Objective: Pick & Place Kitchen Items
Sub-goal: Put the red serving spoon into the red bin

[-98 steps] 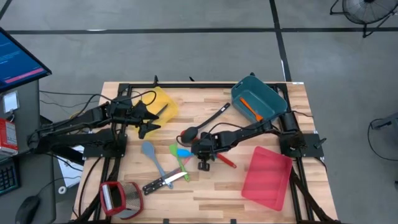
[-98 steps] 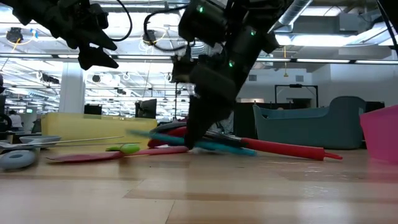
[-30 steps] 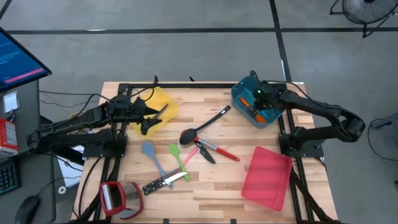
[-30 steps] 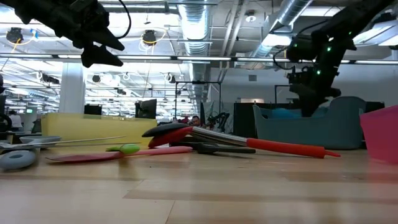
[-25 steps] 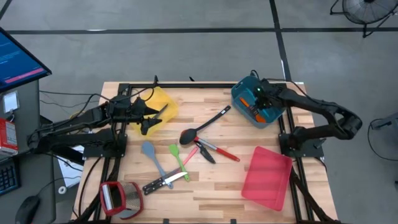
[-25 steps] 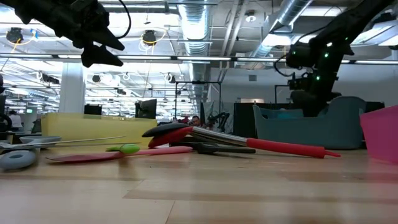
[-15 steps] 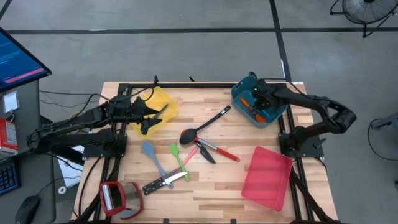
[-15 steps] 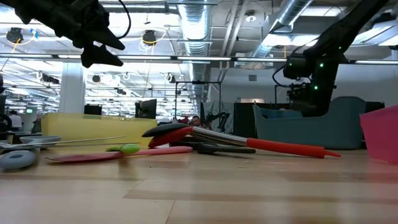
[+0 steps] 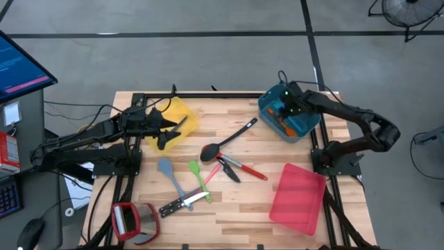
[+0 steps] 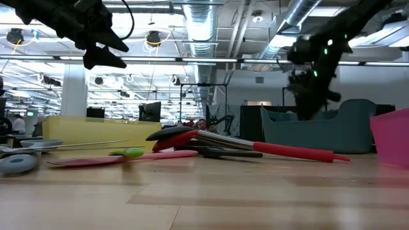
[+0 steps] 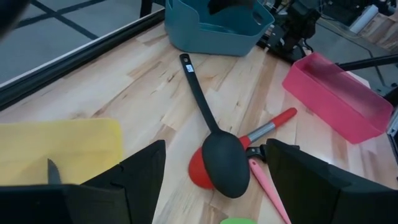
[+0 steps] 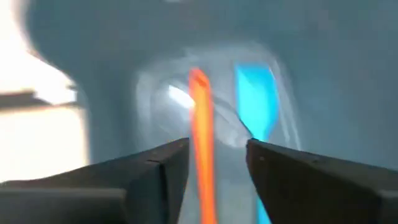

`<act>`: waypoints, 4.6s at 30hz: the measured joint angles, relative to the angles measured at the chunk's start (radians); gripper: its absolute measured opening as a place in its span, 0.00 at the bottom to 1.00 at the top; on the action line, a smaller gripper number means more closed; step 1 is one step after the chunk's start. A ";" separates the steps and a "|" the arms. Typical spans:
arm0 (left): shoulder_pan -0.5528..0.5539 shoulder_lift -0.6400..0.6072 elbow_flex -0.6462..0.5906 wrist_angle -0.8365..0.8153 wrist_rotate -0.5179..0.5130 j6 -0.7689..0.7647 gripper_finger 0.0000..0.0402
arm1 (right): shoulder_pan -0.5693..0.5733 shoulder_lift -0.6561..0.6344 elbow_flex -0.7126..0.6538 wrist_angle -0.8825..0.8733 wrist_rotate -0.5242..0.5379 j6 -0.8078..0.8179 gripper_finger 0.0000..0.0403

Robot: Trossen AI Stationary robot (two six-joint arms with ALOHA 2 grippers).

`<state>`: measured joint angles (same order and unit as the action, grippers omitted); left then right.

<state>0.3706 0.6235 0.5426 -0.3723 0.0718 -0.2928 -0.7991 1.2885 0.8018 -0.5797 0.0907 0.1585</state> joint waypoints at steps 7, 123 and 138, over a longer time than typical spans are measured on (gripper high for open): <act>0.000 0.000 0.000 0.001 -0.020 0.000 0.64 | 0.138 -0.081 0.137 0.031 -0.114 0.016 0.55; 0.000 0.000 0.000 0.012 -0.019 0.034 0.64 | 1.071 -0.085 0.154 -0.550 -0.799 0.759 0.10; 0.000 0.000 0.000 0.006 -0.019 0.053 0.64 | 1.112 -0.177 0.154 -0.594 -0.834 0.934 0.09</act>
<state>0.3706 0.6239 0.5430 -0.3664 0.0526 -0.2398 0.3130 1.1110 0.9562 -1.1738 -0.7430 1.0928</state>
